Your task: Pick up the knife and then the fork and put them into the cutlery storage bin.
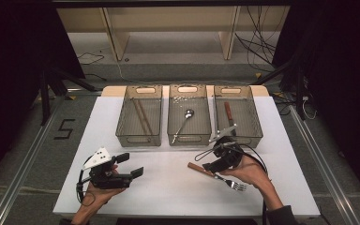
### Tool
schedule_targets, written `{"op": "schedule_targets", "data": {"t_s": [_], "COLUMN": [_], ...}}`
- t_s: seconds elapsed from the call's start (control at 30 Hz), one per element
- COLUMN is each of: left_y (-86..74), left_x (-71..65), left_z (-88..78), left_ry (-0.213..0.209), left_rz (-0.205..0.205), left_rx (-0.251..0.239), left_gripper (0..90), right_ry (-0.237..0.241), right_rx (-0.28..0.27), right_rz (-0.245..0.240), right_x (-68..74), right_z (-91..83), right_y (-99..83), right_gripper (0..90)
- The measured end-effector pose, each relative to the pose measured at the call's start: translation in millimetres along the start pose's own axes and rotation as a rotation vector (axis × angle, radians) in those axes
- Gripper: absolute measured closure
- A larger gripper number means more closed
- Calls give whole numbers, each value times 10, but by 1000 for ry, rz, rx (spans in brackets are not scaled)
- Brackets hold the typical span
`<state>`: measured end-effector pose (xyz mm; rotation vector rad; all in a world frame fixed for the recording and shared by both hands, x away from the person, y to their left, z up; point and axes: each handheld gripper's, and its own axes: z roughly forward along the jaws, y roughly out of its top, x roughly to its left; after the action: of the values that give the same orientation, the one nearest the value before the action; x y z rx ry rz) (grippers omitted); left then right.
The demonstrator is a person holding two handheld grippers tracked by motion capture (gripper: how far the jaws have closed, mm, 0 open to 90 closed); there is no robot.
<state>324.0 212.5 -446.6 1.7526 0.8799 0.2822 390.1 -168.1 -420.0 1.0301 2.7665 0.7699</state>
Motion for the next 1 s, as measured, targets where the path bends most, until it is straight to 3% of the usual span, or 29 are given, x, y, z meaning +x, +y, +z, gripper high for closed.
{"op": "schedule_targets", "data": {"t_s": [0.17, 0.23, 0.67, 1.0], "left_y": [1, 1, 1, 0], "left_x": [-9, -9, -17, -18], "left_z": [-1, 0, 4, 5], "left_ry": [0, 0, 0, 2], "left_rz": [7, 8, 9, 10], "left_rx": [1, 1, 3, 3], "left_gripper": [157, 157, 157, 157], "right_ry": [-9, -19, -48, -53], "right_rx": [73, 129, 243, 287], "right_rz": [-20, -41, -98, -126], "right_x": [29, 44, 109, 116], "right_z": [114, 182, 337, 412], "right_y": [-20, -31, -44, -48], "right_gripper": [365, 408, 599, 715]}}
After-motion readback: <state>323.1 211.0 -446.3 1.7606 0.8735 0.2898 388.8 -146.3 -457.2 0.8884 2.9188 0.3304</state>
